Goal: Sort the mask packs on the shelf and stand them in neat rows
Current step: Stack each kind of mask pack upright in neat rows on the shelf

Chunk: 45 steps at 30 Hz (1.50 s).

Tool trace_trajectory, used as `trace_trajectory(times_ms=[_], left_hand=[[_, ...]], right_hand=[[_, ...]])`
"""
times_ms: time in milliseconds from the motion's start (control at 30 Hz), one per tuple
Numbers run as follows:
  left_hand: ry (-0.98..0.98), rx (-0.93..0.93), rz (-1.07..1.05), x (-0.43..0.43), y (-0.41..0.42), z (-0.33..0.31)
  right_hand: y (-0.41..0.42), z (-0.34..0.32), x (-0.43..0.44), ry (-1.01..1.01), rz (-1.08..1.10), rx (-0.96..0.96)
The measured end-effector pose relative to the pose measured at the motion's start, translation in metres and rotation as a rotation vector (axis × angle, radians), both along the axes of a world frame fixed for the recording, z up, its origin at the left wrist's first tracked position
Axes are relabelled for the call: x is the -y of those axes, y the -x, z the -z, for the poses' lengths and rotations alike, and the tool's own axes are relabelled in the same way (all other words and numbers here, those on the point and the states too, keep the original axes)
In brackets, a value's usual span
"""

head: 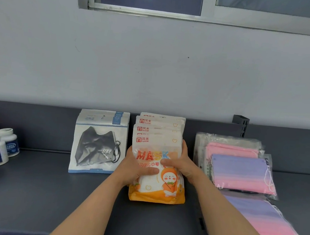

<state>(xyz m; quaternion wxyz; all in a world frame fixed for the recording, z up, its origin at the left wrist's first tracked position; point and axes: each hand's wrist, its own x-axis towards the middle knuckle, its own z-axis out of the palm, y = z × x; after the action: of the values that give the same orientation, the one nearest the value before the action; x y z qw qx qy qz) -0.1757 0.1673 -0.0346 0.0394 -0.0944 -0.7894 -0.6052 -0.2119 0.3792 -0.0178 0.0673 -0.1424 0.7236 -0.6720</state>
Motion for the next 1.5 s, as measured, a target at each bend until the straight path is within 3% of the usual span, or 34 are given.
trace_trajectory(times_ms=[333, 533, 767, 933, 1133, 1367, 1500], left_hand=[[0.066, -0.118, -0.072, -0.007, -0.025, -0.003], [0.067, -0.08, 0.008, -0.005, -0.038, 0.001], [0.063, -0.088, -0.078, -0.005, -0.058, 0.003], [0.088, -0.067, -0.006, -0.005, -0.07, 0.001], [0.183, -0.074, 0.035, -0.008, -0.087, 0.002], [0.124, -0.047, 0.009, -0.004, -0.098, 0.0], [0.132, -0.015, 0.041, -0.001, -0.099, 0.0]], right_hand=[[-0.03, -0.005, -0.003, -0.032, -0.052, -0.07], [-0.057, -0.005, -0.005, -0.033, -0.102, -0.073], [-0.074, -0.005, -0.012, -0.08, -0.194, -0.102], [-0.077, 0.001, -0.017, -0.069, -0.06, -0.035], [-0.091, 0.005, -0.015, -0.091, -0.129, -0.04], [-0.101, 0.014, -0.023, -0.138, -0.001, 0.086], [-0.108, 0.015, -0.022, -0.089, -0.041, 0.101]])
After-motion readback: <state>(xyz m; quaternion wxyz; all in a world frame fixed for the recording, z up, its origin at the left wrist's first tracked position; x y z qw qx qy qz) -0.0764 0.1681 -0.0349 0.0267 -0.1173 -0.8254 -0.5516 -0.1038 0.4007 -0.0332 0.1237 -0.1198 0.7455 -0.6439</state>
